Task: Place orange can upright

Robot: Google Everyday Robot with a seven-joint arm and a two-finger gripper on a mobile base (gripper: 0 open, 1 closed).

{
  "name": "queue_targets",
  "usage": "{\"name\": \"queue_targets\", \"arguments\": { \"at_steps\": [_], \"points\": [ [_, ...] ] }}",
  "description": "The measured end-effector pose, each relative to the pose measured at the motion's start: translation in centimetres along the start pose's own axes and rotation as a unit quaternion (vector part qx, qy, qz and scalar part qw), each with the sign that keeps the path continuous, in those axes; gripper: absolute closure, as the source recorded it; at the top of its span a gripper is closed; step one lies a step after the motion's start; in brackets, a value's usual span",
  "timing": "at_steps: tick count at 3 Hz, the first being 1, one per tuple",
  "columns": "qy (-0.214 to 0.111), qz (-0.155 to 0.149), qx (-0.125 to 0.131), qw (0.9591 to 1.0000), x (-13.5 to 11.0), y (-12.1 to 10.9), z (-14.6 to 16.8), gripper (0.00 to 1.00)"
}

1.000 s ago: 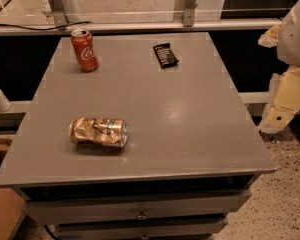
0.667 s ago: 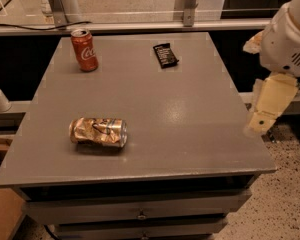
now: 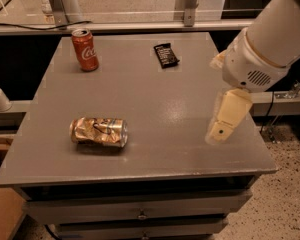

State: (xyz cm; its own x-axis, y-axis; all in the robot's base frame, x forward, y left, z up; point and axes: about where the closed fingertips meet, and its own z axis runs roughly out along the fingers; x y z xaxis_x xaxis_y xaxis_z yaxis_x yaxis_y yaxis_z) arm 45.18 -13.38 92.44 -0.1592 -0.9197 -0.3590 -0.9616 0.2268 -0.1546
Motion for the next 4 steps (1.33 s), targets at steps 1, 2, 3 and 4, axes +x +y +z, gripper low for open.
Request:
{"name": "queue_targets", "arguments": {
  "at_steps": [1, 2, 3, 4],
  "points": [
    [-0.06, 0.013, -0.034, 0.9975, -2.5, 0.6, 2.1, 0.0],
    [-0.073, 0.015, -0.042, 0.9964, -3.1, 0.9, 2.2, 0.0],
    [-0.096, 0.02, -0.043, 0.9942, -3.0, 1.2, 2.0, 0.0],
    [-0.155, 0.019, -0.041, 0.9869, -4.6, 2.3, 2.7, 0.0]
  ]
}}
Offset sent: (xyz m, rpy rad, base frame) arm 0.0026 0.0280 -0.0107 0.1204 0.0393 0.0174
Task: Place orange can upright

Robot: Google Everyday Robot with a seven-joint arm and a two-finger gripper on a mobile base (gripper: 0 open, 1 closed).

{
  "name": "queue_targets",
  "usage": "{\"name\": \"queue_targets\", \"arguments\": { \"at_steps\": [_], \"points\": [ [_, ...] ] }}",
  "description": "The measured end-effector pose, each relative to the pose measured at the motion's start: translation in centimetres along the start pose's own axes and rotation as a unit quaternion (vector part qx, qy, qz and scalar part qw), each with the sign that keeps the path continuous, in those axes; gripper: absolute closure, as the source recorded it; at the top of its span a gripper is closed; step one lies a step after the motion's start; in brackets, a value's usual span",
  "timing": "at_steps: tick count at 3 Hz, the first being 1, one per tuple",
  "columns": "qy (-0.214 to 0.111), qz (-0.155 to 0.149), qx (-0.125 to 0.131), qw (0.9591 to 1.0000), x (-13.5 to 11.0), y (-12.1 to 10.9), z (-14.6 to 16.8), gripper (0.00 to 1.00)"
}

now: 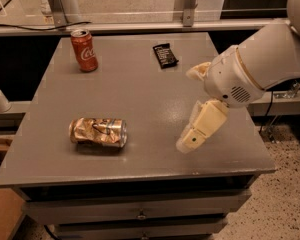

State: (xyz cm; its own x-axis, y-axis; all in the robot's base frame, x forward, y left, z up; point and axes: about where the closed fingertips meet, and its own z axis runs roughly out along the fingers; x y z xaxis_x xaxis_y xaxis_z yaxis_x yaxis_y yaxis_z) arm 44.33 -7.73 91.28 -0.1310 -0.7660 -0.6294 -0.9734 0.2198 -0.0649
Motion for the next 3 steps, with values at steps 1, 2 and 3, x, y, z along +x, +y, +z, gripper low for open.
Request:
{"name": "queue_targets", "arguments": {
  "at_steps": [1, 2, 3],
  "points": [
    [-0.079, -0.012, 0.018, 0.9966, -4.0, -0.5, 2.2, 0.0],
    [-0.118, -0.024, 0.037, 0.992, -7.4, -0.8, 4.1, 0.0],
    [-0.124, -0.035, 0.046, 0.9905, -10.0, -0.8, 6.6, 0.0]
  ]
}}
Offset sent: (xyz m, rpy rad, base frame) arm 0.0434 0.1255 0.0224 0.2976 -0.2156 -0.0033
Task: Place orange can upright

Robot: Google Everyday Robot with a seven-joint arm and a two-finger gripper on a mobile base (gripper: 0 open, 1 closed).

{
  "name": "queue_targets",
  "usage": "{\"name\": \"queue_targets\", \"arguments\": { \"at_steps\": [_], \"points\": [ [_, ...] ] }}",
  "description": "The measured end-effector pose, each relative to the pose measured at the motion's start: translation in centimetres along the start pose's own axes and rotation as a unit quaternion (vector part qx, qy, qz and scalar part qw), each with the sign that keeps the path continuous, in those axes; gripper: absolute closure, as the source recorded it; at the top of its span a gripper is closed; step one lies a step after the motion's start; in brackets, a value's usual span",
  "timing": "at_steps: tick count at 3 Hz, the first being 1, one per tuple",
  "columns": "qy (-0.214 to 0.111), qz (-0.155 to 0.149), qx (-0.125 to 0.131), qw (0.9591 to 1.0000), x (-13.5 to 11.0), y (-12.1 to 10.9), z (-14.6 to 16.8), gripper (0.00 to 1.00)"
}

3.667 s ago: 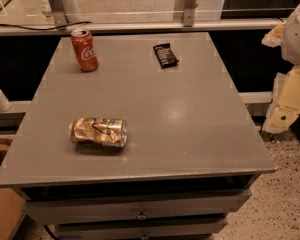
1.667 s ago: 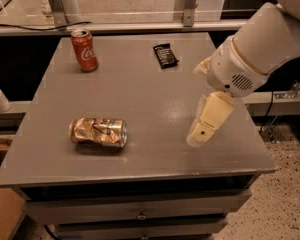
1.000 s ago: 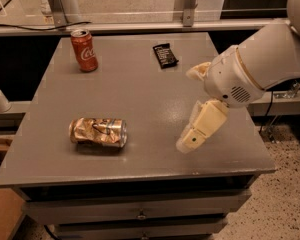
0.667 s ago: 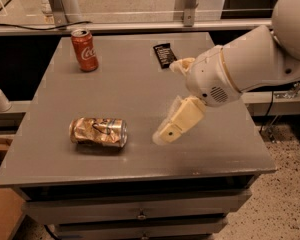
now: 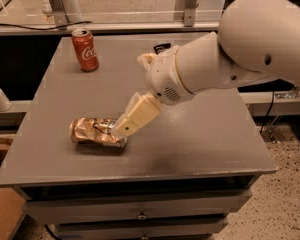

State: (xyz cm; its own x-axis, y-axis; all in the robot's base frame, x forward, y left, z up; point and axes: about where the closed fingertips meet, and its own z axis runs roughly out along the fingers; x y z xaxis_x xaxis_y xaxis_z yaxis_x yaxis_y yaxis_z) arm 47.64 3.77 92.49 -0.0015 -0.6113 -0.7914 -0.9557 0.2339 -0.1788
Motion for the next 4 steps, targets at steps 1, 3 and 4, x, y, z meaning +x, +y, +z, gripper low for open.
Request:
{"name": "queue_targets", "arguments": {
  "at_steps": [1, 3, 4],
  "points": [
    [0.02, -0.017, -0.014, 0.9996, -1.0, 1.0, 3.5, 0.0],
    [0.089, -0.045, -0.046, 0.994, -1.0, 2.9, 8.8, 0.0],
    [0.125, -0.04, -0.052, 0.9899, -0.3, 3.4, 10.4, 0.0]
  ]
}}
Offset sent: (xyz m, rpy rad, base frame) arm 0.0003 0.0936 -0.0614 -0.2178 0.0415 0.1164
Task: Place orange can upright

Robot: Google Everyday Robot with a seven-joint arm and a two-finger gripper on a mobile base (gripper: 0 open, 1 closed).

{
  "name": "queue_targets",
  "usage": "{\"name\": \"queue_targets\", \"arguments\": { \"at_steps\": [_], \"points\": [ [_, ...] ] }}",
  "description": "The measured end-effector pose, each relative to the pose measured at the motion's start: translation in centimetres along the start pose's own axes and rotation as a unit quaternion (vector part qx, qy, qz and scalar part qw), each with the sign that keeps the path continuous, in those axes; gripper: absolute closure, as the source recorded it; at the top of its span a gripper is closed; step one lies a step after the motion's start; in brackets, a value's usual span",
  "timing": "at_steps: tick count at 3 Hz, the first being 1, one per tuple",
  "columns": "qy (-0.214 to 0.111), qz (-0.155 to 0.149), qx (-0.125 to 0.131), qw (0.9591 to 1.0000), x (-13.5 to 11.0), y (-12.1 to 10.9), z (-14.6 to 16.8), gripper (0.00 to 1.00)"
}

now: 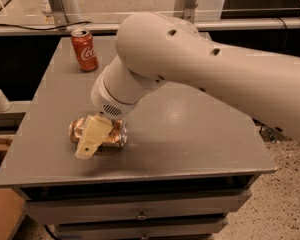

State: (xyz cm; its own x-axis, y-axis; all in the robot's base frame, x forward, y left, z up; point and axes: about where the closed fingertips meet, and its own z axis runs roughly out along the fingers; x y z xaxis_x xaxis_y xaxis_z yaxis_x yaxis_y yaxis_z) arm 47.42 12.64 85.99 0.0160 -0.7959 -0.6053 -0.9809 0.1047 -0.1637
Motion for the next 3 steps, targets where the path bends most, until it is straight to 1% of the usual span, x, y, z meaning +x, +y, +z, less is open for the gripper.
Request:
{"name": "queue_targets", "arguments": {
  "at_steps": [1, 2, 3],
  "points": [
    [0.028, 0.004, -0.002, 0.9996, 0.3, 0.0, 0.8, 0.0],
    [0.052, 0.01, 0.0, 0.9986, 0.9, -0.2, 0.8, 0.0],
    [0.077, 0.009, 0.001, 0.997, 1.4, -0.3, 0.8, 0.0]
  ]
}}
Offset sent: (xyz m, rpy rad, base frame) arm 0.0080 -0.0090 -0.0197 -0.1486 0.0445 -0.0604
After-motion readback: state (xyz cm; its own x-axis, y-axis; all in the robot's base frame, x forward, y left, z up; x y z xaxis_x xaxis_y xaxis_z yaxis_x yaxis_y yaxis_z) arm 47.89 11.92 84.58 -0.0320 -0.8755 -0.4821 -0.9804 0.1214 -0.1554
